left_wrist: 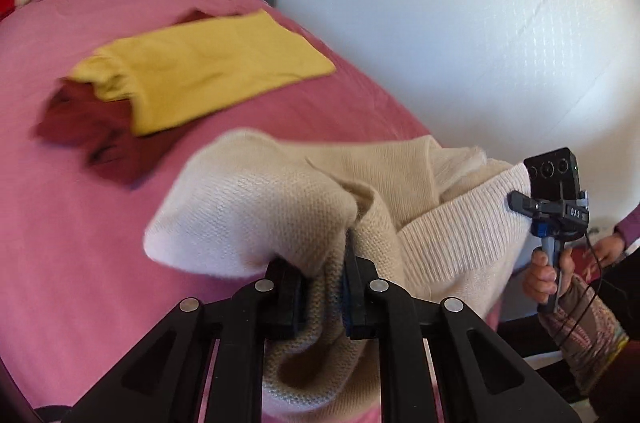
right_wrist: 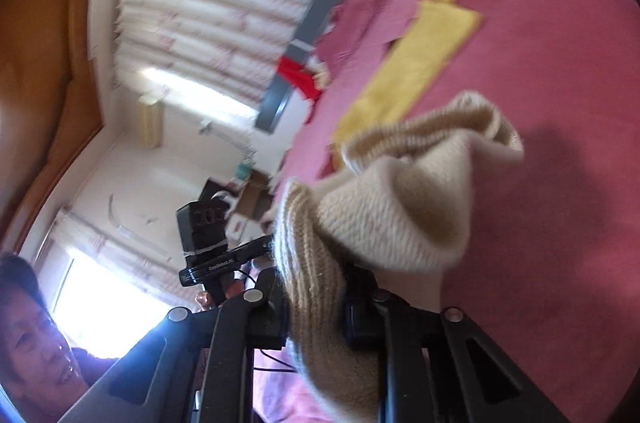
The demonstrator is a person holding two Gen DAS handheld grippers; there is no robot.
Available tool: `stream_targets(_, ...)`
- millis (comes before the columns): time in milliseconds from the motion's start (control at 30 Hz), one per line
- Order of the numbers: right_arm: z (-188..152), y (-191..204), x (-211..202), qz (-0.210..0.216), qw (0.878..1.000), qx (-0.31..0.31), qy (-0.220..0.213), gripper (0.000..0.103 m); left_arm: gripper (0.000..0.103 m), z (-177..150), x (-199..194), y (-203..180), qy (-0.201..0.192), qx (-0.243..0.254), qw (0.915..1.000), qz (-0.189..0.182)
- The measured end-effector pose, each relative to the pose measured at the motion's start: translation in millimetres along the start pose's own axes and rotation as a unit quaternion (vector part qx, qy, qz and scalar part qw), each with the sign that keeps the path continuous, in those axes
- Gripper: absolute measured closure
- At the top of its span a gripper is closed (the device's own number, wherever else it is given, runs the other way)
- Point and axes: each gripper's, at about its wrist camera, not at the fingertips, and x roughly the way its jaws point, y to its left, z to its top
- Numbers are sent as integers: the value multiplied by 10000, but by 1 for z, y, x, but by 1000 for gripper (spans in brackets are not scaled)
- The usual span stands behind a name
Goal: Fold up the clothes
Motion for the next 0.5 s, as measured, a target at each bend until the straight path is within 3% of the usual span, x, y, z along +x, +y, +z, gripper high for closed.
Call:
stream_targets(100, -3, 40, 42, 306, 9985, -265, 366, 85, 88, -12, -55, 28, -266, -246, 9992, 183)
stream_targets(200, -9, 79, 95, 717, 9932, -553, 727, 85, 87, -43, -124, 58, -572, -492, 9943, 753)
stream_targets(267, -14, 100, 130, 880, 9886, -737, 978, 85, 85, -73, -162, 83, -457, -742, 9900, 1106)
stream_targets(300, -18, 109, 152, 867, 9857, -857, 1159, 86, 82, -97, -171, 97, -185, -918, 9864, 1349)
stream_targets(333, -22, 113, 173, 732, 9835, -945, 1361, 85, 78, -116, -171, 114, 151, -1077, 9794, 1699)
stream_targets(400, -31, 106, 218, 54, 9782, -1051, 1790, 80, 73, -160, -163, 162, 875, -1569, 9533, 2430)
stream_targets(433, -35, 95, 235, -524, 9748, -1011, 1920, 76, 73, -182, -159, 188, 1089, -1932, 9432, 2472)
stream_targets(500, -43, 54, 265, -1712, 9575, -354, 2294, 75, 73, -224, -154, 236, 1394, -2609, 9225, 2481)
